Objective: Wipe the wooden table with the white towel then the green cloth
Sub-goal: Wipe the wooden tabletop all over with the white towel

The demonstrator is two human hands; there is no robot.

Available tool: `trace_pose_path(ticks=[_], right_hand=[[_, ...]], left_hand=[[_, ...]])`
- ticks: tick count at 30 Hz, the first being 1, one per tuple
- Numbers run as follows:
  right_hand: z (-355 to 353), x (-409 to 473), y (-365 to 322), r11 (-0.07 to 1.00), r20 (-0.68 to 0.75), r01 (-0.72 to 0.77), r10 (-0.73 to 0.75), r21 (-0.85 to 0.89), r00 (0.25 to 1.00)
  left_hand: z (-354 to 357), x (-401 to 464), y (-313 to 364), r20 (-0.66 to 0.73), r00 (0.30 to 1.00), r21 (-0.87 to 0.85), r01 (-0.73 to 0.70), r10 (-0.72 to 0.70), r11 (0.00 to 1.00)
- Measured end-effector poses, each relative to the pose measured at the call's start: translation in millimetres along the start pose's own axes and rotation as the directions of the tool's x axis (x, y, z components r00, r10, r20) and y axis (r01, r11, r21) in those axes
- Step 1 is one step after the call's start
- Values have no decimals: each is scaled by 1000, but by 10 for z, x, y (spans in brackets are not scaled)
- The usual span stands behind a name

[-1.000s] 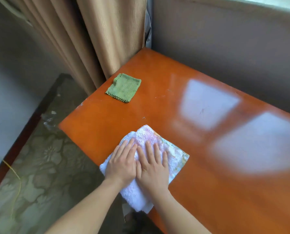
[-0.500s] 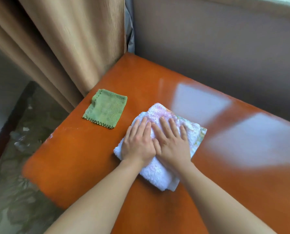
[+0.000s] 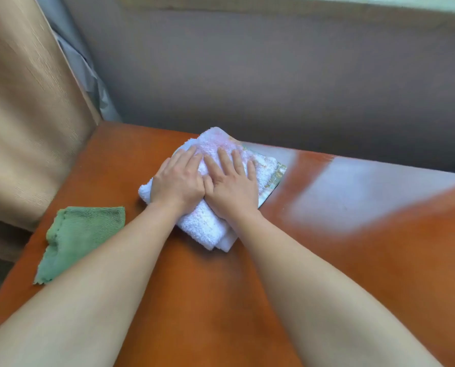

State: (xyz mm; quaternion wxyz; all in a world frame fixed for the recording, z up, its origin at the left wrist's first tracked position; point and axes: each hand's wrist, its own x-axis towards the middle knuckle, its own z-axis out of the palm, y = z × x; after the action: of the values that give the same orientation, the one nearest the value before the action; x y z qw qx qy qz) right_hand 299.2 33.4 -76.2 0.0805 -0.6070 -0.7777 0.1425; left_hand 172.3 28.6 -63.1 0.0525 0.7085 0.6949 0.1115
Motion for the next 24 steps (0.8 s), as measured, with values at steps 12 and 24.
trace_pose_path(ticks=[12, 24], right_hand=[[-28, -1401, 231, 989, -17, -145, 144, -14, 989], [-19, -3622, 678, 961, -87, -275, 272, -28, 958]], left_hand=[[83, -1092, 550, 9, 987, -57, -157, 158, 986], [91, -2970, 1598, 111, 958, -91, -254, 263, 963]])
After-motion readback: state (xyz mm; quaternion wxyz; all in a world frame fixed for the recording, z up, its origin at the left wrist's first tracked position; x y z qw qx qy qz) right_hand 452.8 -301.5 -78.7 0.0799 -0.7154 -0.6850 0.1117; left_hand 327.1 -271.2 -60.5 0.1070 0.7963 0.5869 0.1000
